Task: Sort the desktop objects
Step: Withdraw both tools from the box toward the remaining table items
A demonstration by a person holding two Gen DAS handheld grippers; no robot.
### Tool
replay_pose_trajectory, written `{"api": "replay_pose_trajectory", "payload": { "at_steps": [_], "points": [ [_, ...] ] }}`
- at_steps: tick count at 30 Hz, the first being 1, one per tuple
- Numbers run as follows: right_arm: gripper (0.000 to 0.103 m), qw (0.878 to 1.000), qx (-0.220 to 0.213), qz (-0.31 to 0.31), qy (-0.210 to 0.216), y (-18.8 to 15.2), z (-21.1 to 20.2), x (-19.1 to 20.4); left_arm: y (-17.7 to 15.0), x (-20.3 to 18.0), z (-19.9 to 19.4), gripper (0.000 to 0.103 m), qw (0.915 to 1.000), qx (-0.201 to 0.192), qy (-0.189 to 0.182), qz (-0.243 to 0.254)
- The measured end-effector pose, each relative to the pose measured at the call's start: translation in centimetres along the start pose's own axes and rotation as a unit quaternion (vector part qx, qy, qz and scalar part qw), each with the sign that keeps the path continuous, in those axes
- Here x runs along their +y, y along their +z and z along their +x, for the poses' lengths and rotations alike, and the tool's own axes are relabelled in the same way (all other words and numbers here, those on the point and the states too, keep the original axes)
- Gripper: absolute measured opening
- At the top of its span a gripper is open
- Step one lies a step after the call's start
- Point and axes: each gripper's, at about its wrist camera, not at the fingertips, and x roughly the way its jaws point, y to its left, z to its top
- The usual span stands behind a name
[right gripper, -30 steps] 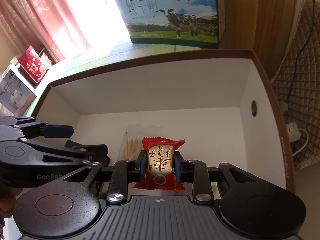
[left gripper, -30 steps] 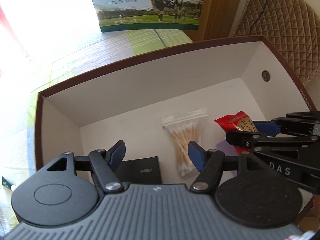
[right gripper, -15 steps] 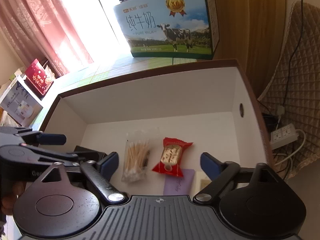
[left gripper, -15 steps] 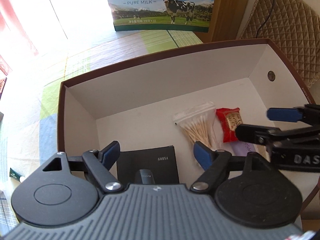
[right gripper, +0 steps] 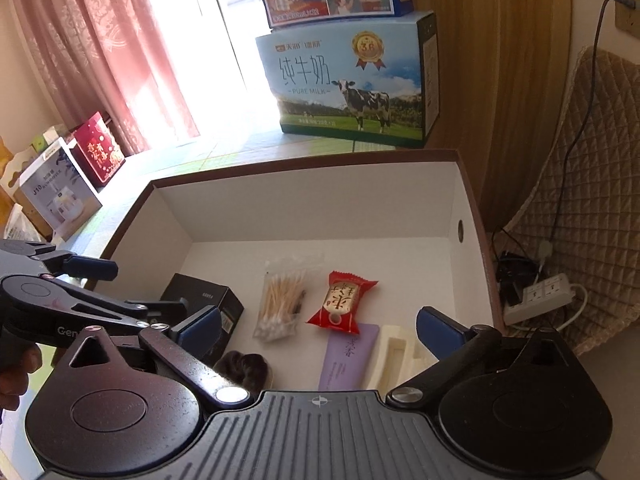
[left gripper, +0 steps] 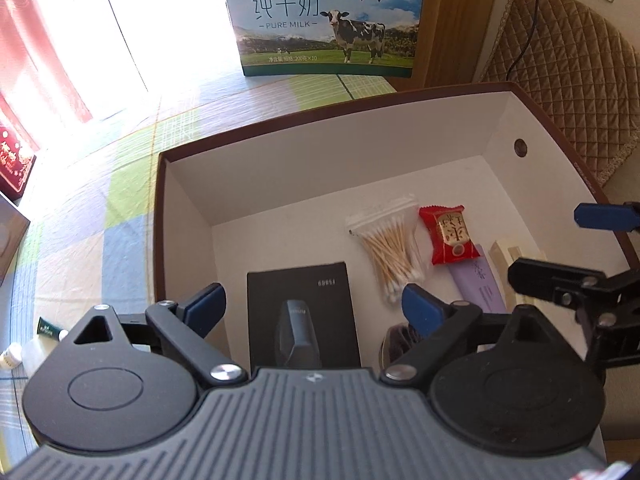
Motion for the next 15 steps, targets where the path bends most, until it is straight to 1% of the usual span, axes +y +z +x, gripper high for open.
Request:
{"api": "replay_pose_trajectory", "payload": {
  "at_steps": [7, 11, 15],
  "points": [
    [0.101, 1.000, -0.008, -0.011, -0.011, -0.9, -1.5, 0.8, -1.3, 0.2, -1.8, 0.094, 1.0000, -0.005, 0.003, -0.007],
    [0.101, 1.000, -0.011, -0.013, -0.009, -1.6, -2.5, 1.2, -2.2, 0.2, -3.1, 0.094, 0.9998, -0.012, 0.012, -0.008],
    [0.101, 1.000, -0.014, -0.020, -0.005, -2.1, -3.3, 1.8, -3.1, 0.2, -4.4, 0.094, 0.9997, -0.016, 0.012, -0.010]
  ]
}}
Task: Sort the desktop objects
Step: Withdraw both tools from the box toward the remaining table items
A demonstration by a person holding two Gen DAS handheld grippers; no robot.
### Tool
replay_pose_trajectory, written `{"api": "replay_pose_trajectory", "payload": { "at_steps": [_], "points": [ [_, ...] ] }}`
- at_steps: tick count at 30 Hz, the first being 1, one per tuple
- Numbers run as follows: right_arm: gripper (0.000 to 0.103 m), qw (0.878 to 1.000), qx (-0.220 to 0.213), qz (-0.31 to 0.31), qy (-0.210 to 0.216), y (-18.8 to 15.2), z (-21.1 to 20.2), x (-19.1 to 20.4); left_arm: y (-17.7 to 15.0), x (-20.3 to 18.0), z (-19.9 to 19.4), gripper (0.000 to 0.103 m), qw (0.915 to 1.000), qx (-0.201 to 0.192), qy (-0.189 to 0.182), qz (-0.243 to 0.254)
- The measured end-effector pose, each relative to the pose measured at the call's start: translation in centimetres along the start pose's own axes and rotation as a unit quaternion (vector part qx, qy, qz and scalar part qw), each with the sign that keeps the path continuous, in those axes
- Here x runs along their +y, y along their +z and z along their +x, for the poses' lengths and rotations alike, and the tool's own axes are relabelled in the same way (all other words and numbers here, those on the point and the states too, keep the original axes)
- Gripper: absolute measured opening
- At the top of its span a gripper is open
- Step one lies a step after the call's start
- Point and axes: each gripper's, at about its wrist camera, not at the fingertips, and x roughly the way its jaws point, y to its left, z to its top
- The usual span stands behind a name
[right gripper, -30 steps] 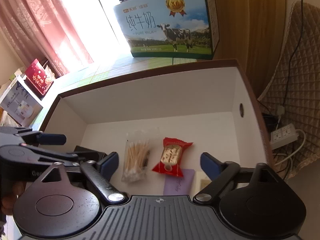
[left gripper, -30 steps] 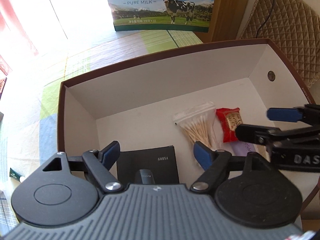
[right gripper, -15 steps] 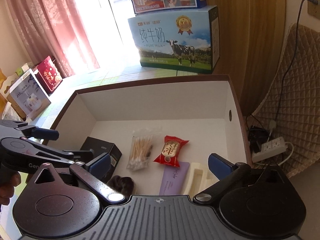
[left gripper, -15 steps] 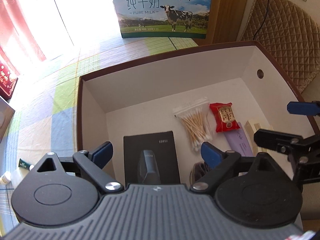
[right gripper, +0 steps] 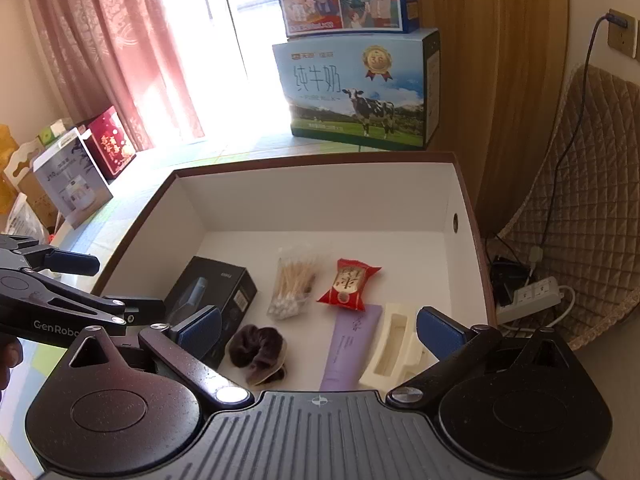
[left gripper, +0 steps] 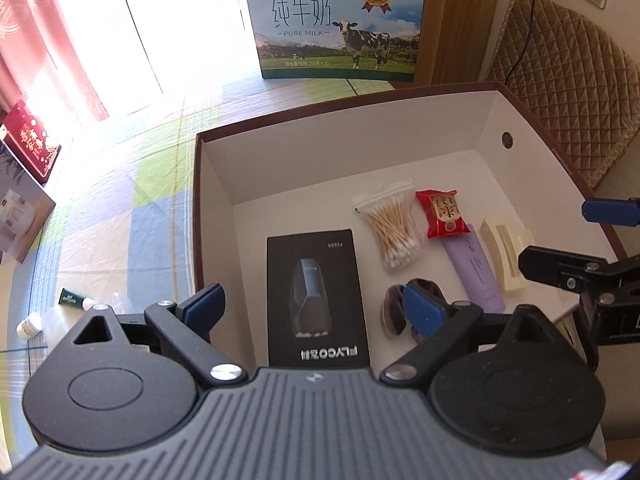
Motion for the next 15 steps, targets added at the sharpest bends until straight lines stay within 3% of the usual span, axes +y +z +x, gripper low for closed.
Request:
{"api": "replay_pose_trajectory", "payload": {
  "at_steps": [15],
  "points": [
    [0.101, 1.000, -0.010, -0.015, 0.017, -2.0, -2.4, 2.3, -3.1, 0.0, -3.9, 0.097, 0.9997, -0.017, 0.014, -0.013]
  ]
}}
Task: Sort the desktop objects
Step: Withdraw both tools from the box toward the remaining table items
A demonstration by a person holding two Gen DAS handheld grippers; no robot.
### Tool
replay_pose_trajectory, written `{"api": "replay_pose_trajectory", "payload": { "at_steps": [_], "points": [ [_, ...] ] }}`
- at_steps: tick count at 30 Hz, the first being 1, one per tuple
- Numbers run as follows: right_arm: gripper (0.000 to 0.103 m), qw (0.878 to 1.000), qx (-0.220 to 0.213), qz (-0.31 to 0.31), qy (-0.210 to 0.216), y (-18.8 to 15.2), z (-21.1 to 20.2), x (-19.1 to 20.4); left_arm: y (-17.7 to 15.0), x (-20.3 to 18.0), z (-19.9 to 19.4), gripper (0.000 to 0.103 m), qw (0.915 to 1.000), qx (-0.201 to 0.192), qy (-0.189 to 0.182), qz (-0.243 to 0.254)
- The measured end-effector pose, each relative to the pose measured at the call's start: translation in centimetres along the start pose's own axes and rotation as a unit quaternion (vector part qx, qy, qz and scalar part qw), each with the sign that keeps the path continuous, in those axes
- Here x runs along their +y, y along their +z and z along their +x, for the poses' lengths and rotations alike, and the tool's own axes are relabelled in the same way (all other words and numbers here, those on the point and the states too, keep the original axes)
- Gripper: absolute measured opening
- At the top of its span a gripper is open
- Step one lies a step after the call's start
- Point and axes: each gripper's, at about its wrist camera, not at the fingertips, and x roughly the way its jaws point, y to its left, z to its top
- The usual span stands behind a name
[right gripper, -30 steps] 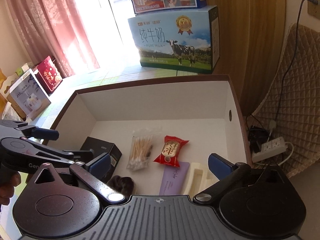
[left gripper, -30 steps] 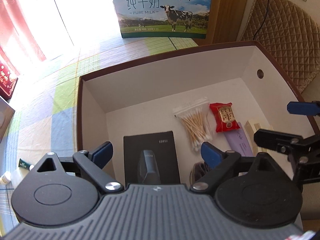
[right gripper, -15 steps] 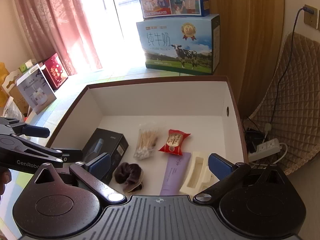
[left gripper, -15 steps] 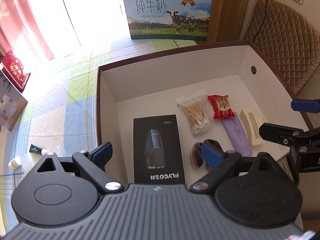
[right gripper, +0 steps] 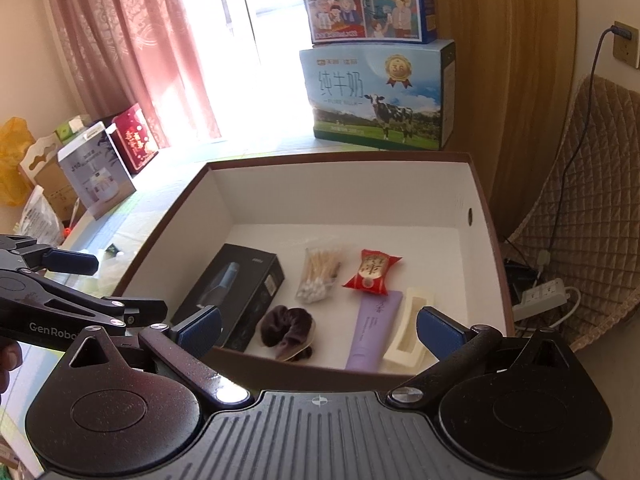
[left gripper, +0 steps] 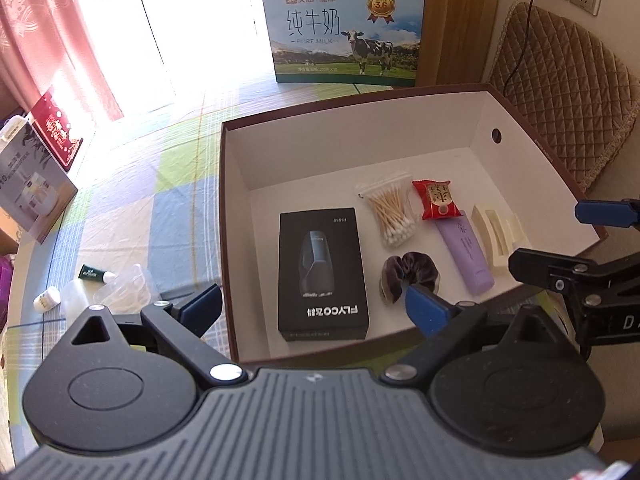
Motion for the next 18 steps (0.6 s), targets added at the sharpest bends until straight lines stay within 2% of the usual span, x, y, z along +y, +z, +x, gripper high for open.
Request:
{"api": "replay_pose_trajectory", "payload": {
  "at_steps": [18],
  "points": [
    [0.101, 1.000, 0.015, -0.011, 0.013, -2.2, -1.0, 3.9, -3.8, 1.9, -2.4, 0.097, 0.9996, -0.004, -0.004, -0.026]
  ]
}}
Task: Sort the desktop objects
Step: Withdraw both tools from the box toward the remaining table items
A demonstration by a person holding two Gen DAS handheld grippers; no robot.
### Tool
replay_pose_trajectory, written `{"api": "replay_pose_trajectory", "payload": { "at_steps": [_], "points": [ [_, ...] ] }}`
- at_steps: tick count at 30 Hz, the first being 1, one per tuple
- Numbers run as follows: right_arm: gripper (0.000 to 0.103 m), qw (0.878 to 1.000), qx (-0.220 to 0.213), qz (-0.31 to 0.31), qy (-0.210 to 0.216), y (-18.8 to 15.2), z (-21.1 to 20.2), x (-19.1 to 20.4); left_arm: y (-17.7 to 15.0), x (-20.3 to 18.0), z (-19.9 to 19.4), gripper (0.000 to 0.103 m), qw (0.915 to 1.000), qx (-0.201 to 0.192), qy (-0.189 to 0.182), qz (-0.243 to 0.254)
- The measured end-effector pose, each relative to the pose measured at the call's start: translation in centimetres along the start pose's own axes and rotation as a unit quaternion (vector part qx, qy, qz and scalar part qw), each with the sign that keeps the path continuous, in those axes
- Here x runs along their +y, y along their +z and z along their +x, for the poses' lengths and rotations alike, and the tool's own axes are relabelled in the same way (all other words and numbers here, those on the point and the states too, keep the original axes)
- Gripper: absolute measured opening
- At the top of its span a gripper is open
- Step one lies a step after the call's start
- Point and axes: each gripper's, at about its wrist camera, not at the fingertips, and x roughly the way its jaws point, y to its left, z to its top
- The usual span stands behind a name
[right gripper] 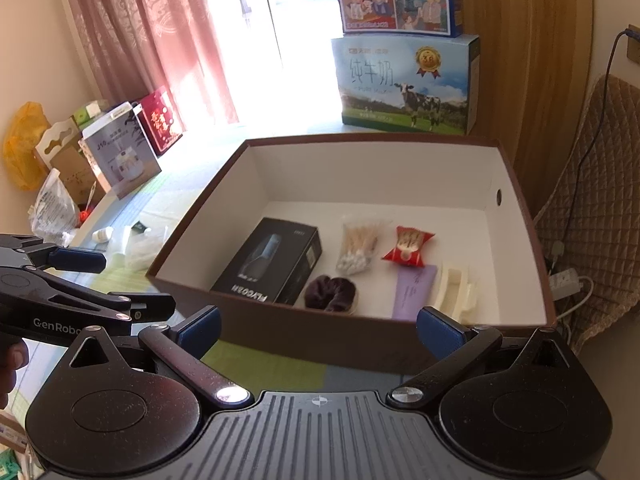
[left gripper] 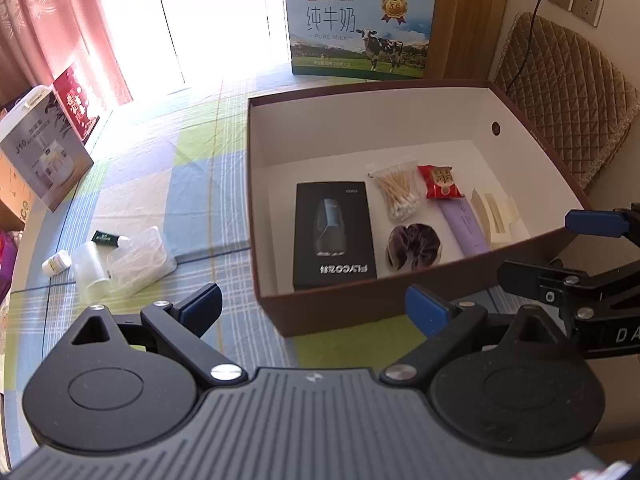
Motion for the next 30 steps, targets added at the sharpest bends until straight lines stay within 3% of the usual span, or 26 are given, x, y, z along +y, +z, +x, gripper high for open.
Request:
{"api": "replay_pose_trajectory", "payload": {
  "at_steps": [16, 30],
  "points": [
    [0.101, 1.000, 0.017, -0.009, 0.016, -1.2, 0.8, 6.4, -3.3, 5.6, -2.4, 0.097, 0.9999, 0.000, 0.008, -0.011],
    [0.101, 0.996, 0.056, -0.026, 0.057, -2.8, 2.9, 13.1, -8.0, 12.2, -3.6, 0.097, 0.9982, 0.030, 0.030, -0.042]
  ]
}}
